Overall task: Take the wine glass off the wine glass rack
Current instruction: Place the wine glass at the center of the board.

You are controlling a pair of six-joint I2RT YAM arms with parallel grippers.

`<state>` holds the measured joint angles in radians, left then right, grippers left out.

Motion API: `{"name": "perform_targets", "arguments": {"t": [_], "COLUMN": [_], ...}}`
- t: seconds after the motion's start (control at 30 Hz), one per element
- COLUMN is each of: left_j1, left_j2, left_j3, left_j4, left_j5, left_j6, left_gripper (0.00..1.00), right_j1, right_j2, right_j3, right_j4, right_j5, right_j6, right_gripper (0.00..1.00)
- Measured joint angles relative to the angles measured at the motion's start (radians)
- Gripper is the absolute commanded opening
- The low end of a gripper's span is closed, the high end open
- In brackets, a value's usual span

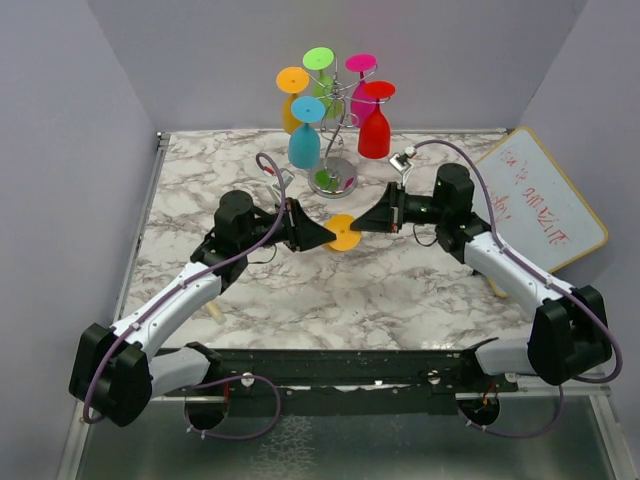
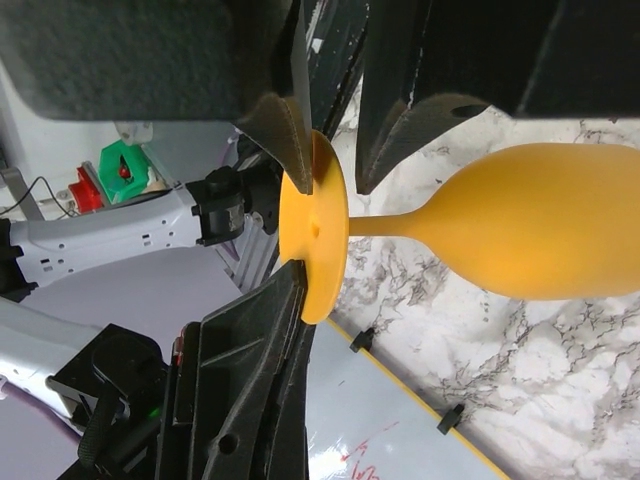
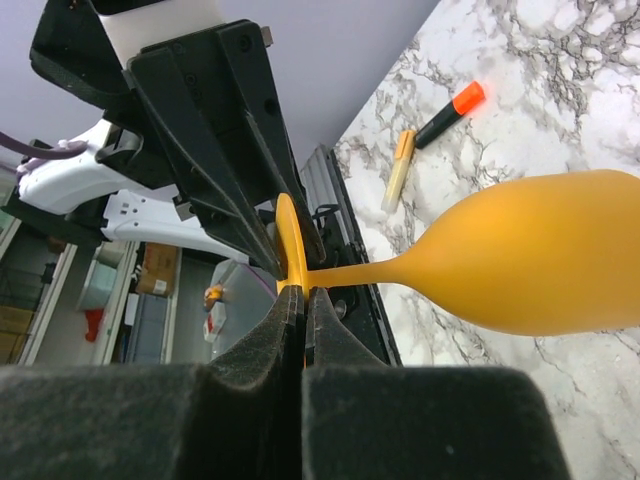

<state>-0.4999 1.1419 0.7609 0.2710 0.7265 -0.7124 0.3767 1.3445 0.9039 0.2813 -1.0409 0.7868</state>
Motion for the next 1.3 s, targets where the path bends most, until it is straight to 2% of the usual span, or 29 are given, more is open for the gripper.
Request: {"name": "perform_targets", "arguments": {"t": [0.07, 0.17, 0.23, 0.47, 0.57, 0.73, 0.87, 0.93, 1.03, 1.1, 1.3], "left_j1": [0.0, 0.0, 0.0, -0.009, -0.018, -0.031, -0.043, -0.044, -0.044, -0.045, -0.051], "left_j2": [0.0, -0.001, -0.006, -0.026, -0.038, -0.032, -0.011, -0.005, -0.005, -0.003, -0.004], "left_j3": [0.0, 0.0, 0.0, 0.014, 0.013, 0.013, 0.013, 0.014, 0.014, 0.014, 0.012], "left_j4": [0.0, 0.015, 0.045, 0.123, 0.134, 0.158, 0.169, 0.17, 0.165, 0.156, 0.156], "left_j5": [0.005, 0.009, 0.011, 0.047, 0.048, 0.048, 0.048, 0.048, 0.047, 0.044, 0.042], "left_j6": [0.0, -0.005, -0.018, -0.064, -0.077, -0.08, -0.086, -0.093, -0.106, -0.115, -0.096], "left_gripper": [0.17, 0.08, 0.06, 0.09, 0.19, 0.21, 0.11, 0.01, 0.0, 0.0, 0.0], "right_j1": [0.0, 0.002, 0.003, 0.009, 0.011, 0.015, 0.019, 0.018, 0.017, 0.017, 0.02], "right_j2": [-0.002, -0.002, -0.004, -0.058, -0.074, -0.08, -0.08, -0.08, -0.082, -0.085, -0.096], "right_j3": [0.004, 0.065, 0.119, 0.188, 0.186, 0.184, 0.184, 0.183, 0.174, 0.17, 0.166], "right_j4": [-0.01, -0.137, -0.219, -0.341, -0.343, -0.344, -0.347, -0.35, -0.346, -0.347, -0.375], "right_j5": [0.0, 0.003, 0.008, 0.019, 0.018, 0.013, 0.011, 0.012, 0.011, 0.011, 0.015], "right_j6": [0.002, -0.017, -0.042, -0.053, -0.046, -0.037, -0.042, -0.053, -0.068, -0.079, -0.104], "right_gripper": [0.01, 0.0, 0.01, 0.0, 0.0, 0.0, 0.0, 0.01, 0.0, 0.08, 0.52]}}
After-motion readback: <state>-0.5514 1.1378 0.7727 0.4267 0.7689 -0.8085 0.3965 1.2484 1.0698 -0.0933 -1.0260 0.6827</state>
